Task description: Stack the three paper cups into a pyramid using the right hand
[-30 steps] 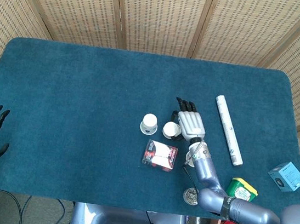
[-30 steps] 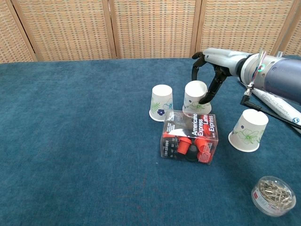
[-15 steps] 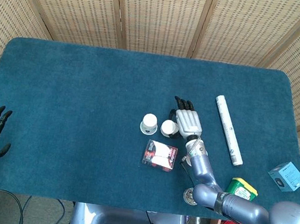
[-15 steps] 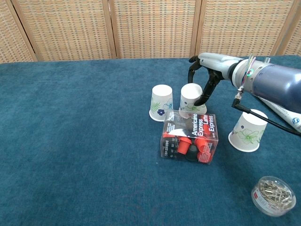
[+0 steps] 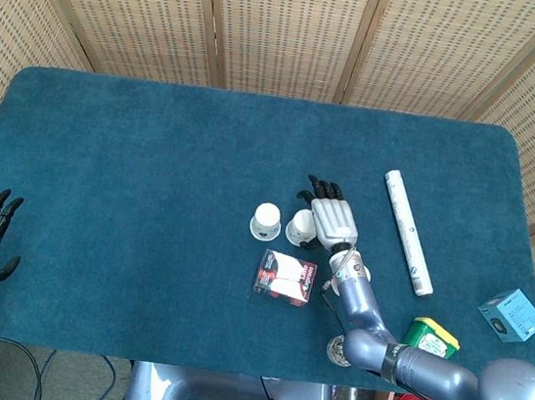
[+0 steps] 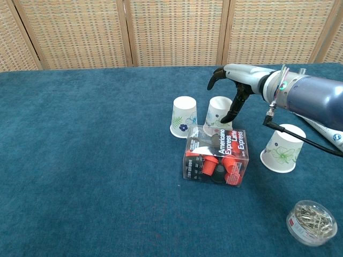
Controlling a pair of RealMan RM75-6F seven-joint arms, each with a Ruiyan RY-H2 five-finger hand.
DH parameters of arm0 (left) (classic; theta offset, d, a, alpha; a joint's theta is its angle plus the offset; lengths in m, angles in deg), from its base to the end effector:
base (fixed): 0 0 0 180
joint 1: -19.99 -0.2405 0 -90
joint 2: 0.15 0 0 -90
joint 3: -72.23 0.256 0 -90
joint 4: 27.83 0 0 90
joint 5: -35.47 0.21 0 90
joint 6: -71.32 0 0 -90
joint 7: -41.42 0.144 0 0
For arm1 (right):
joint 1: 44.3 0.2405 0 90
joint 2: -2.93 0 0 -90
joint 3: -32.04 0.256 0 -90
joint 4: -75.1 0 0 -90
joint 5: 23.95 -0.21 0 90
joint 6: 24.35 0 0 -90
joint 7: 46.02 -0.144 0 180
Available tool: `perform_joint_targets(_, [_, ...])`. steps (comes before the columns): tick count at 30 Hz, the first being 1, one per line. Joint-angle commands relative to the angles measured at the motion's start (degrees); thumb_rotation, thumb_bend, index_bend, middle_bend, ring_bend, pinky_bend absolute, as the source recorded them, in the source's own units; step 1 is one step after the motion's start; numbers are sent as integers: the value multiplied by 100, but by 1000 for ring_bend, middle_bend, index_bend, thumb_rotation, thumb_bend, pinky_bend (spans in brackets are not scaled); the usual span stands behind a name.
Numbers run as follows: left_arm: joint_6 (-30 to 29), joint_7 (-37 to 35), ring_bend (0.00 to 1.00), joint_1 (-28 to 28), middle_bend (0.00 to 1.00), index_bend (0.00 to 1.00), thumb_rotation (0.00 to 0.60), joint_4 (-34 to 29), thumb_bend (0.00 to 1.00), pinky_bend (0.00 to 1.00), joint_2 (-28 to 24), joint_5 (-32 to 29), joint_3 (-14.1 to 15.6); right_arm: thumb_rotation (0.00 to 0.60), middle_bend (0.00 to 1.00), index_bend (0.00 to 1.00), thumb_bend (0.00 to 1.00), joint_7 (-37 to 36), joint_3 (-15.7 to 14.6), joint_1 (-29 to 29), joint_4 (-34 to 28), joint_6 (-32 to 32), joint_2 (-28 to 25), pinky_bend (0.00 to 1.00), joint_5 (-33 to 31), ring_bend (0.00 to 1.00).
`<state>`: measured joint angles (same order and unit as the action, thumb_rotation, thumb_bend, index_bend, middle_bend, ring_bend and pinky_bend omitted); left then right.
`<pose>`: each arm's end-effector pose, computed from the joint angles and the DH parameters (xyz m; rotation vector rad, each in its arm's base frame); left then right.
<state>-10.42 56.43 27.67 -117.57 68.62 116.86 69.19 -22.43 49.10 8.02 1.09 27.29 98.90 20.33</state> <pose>-0.3167 0.1970 0.1336 -1.4515 -0.7784 -0.7000 -0.1170 -0.4023 -0.0322 1.6955 -1.1024 0.9030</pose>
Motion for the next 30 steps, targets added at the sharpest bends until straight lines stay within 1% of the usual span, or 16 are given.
perform_joint_targets(1, [-7, 5, 0, -2, 0, 0, 600, -5, 312, 0, 1, 6, 4, 600, 0, 216, 38, -14, 0, -23, -58, 40, -35, 0, 21, 0])
perform_joint_targets(6, [-19, -17, 0, -4, 0, 0, 600, -24, 312, 0, -15, 24, 9, 600, 0, 213, 38, 101, -58, -106, -322, 180, -232, 0, 38, 0])
perform_joint_targets(9, [-39, -49, 0, -12, 0, 0, 600, -27, 312, 0, -30, 41, 14, 600, 0, 213, 38, 273, -121, -207, -641, 403, -468, 0, 74, 0])
perform_joint_targets(12, [-58, -86, 0, -19, 0, 0, 600, -38, 312, 0, -46, 71, 23, 600, 0, 219, 38, 551, -170, -328, -1191, 674, -842, 0, 23, 0])
perform_joint_targets(16, [-106, -104, 0, -26, 0, 0, 600, -81, 312, 0, -64, 164, 49, 600, 0, 256, 38, 915, -200, -480, -2013, 1137, -1304, 0, -5, 0])
perform_joint_targets(21, [-127, -104, 0, -26, 0, 0, 600, -127, 312, 0, -77, 274, 96, 600, 0, 277, 38, 1387, -290, -649, -2968, 1627, -1791, 0, -162, 0])
perform_joint_targets(24, [-162, -114, 0, -27, 0, 0, 600, -155, 312, 0, -80, 355, 118, 600, 0, 286, 38, 1547, -352, -762, -3411, 1887, -1988, 0, -251, 0])
perform_joint_targets(27, [-224, -135, 0, -36, 0, 0, 600, -193, 312, 0, -93, 439, 129, 600, 0, 296, 38, 1595, -434, -870, -3637, 2043, -2084, 0, -318, 0])
perform_joint_targets(30, [-253, -139, 0, -48, 0, 0, 600, -218, 312, 0, -105, 479, 143, 600, 0, 316, 38, 1583, -504, -935, -3679, 2097, -2105, 0, -303, 0])
